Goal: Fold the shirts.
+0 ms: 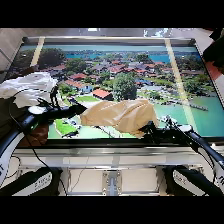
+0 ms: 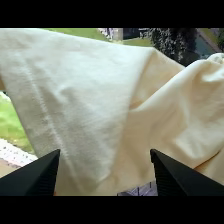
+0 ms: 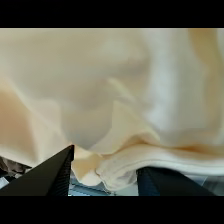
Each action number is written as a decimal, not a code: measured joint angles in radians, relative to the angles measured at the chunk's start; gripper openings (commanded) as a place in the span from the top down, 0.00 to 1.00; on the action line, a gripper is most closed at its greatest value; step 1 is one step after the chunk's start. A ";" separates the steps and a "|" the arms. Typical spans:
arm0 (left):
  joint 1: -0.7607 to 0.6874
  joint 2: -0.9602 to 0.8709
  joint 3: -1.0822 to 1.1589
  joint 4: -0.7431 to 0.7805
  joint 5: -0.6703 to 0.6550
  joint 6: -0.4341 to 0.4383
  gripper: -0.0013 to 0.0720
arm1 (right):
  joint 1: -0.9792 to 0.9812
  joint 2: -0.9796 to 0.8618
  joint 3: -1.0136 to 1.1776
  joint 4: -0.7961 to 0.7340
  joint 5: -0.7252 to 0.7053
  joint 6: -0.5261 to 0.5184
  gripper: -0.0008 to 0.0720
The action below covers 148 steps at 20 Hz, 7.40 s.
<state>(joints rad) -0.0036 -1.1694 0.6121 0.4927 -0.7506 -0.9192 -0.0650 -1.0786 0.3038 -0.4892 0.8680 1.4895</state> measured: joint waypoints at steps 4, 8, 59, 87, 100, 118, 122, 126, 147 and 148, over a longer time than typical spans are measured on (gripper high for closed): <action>0.000 -0.003 0.000 0.082 0.026 -0.029 0.17 | 0.003 -0.005 0.000 0.015 -0.013 0.000 0.37; -0.005 -0.031 0.000 0.104 0.042 -0.043 0.17 | 0.004 -0.006 0.000 0.020 -0.017 0.000 0.37; 0.056 -0.418 0.552 0.418 0.048 -0.328 0.65 | 0.008 -0.375 1.028 -0.409 -0.227 -0.151 0.73; 0.500 0.172 0.032 0.303 -0.024 -0.330 0.21 | -0.408 0.050 0.102 -0.223 0.249 -0.220 0.32; 0.415 0.084 0.021 0.291 -0.022 -0.330 0.21 | -0.143 -0.119 0.072 -0.027 0.010 -0.254 0.87; 0.302 -0.361 0.122 -0.341 0.171 0.008 0.97 | -0.124 -0.129 0.072 0.069 -0.021 -0.264 0.97; 0.278 -0.369 0.169 -0.368 0.132 0.028 0.97 | -0.124 -0.091 0.092 0.100 -0.010 -0.335 0.97; 0.309 -0.240 0.212 -0.370 -0.026 0.066 0.97 | -0.124 0.066 0.212 0.087 0.102 -0.369 0.97; 0.457 0.454 0.838 0.367 -0.587 -0.236 0.97 | -0.124 0.396 1.517 -0.784 0.544 -0.165 0.98; 0.412 0.407 0.843 0.398 -0.611 -0.249 0.97 | -0.124 0.333 1.520 -0.781 0.563 -0.164 0.97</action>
<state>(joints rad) 0.4084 -0.7624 1.4555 0.8906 -1.3617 -1.1683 -0.1890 -0.7452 1.8240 -1.2701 1.4311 1.3254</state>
